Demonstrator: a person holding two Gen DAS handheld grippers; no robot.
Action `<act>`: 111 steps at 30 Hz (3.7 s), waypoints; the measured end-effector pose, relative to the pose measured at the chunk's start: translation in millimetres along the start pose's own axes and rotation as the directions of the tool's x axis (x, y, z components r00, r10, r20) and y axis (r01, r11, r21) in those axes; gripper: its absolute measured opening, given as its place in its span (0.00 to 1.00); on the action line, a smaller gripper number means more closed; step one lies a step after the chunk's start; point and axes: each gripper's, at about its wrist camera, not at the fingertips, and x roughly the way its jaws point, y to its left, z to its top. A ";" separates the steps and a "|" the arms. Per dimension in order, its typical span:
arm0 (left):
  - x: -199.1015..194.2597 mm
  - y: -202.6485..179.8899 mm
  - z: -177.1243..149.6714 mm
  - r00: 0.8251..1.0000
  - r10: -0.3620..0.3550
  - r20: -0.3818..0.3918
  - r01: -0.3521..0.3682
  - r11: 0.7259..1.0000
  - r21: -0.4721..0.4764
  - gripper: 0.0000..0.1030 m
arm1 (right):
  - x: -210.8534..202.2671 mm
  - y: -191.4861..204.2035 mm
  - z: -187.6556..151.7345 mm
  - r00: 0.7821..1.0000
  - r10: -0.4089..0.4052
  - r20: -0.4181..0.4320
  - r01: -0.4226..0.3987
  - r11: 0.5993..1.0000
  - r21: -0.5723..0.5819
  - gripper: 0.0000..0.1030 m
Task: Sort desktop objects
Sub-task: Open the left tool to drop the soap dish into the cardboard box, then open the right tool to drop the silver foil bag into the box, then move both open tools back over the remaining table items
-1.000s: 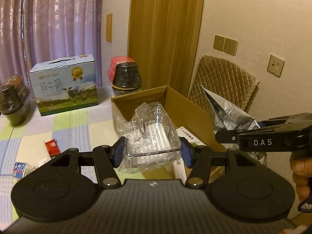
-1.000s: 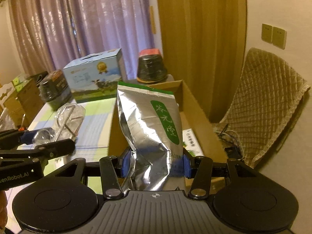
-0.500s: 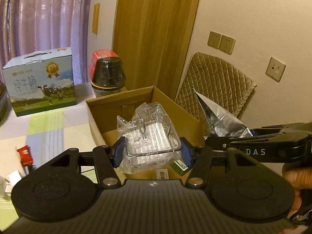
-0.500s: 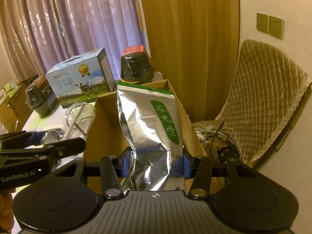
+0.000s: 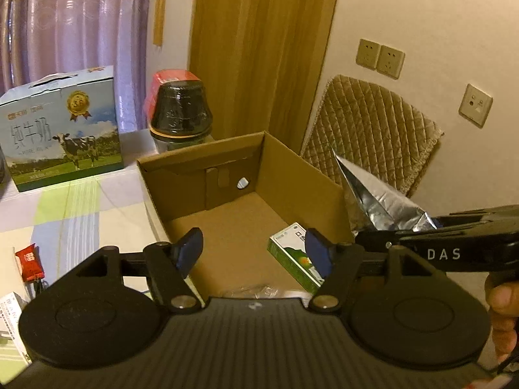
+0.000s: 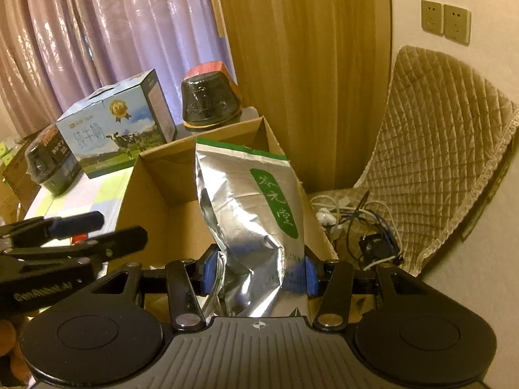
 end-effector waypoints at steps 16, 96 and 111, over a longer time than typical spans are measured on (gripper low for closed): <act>-33.9 43.0 -10.4 0.998 0.068 0.017 -0.067 0.997 -0.048 0.63 | 16.4 25.2 7.7 1.000 0.017 -0.008 -0.018 0.999 -0.034 0.47; -222.1 244.9 -171.8 0.917 0.384 -0.109 -0.395 0.913 -0.105 0.99 | 2.9 262.0 -111.2 0.964 0.253 -0.083 -0.267 0.923 -0.278 0.98; -152.2 311.8 -160.0 0.954 0.260 -0.149 -0.278 0.953 -0.117 0.99 | 100.0 292.9 -103.2 0.949 0.275 -0.154 -0.313 0.878 -0.361 0.98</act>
